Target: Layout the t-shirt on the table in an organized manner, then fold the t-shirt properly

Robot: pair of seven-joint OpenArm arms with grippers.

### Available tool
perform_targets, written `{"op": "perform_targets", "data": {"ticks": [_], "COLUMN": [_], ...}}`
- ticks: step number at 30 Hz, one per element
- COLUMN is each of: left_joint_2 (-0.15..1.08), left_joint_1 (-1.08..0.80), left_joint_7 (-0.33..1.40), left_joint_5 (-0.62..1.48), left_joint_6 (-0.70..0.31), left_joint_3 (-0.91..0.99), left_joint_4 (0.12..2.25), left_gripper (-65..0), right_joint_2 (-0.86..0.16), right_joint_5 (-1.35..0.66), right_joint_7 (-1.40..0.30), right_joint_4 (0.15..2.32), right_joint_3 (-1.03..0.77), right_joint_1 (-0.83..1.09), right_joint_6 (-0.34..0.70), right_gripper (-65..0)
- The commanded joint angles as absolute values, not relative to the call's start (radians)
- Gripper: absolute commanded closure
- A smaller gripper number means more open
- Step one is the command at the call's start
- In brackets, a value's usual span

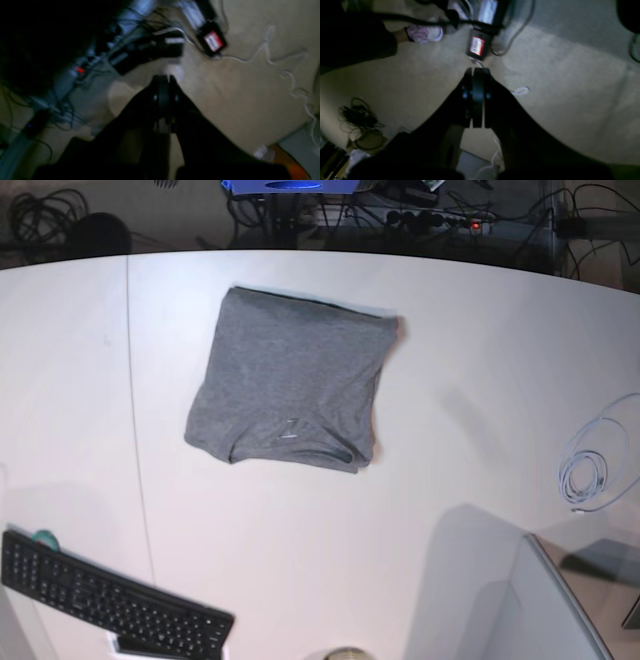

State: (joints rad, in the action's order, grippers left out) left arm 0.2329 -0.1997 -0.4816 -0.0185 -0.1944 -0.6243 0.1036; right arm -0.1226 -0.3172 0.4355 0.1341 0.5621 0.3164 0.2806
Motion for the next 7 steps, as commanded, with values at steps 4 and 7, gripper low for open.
{"op": "perform_targets", "data": {"ticks": [4, 7], "left_joint_2": [0.216, 0.208], "left_joint_1": [-0.189, -0.196], "left_joint_7": [-0.484, -0.483], "left_joint_5": [-0.021, -0.021], "left_joint_6": [-0.194, -0.194], "left_joint_3": [-0.624, -0.624], "left_joint_4": [0.096, 0.094], "left_gripper": [0.0, 0.0], "right_joint_2": [-0.134, -0.139], "right_joint_5": [-0.317, -0.315], "right_joint_7": [0.440, 0.440], "right_joint_4": [0.133, 0.156], "right_joint_3": [0.567, 0.568], "right_joint_1": [0.315, 0.314], "right_joint_6": [0.288, 0.288], "right_gripper": [0.0, 0.0]}}
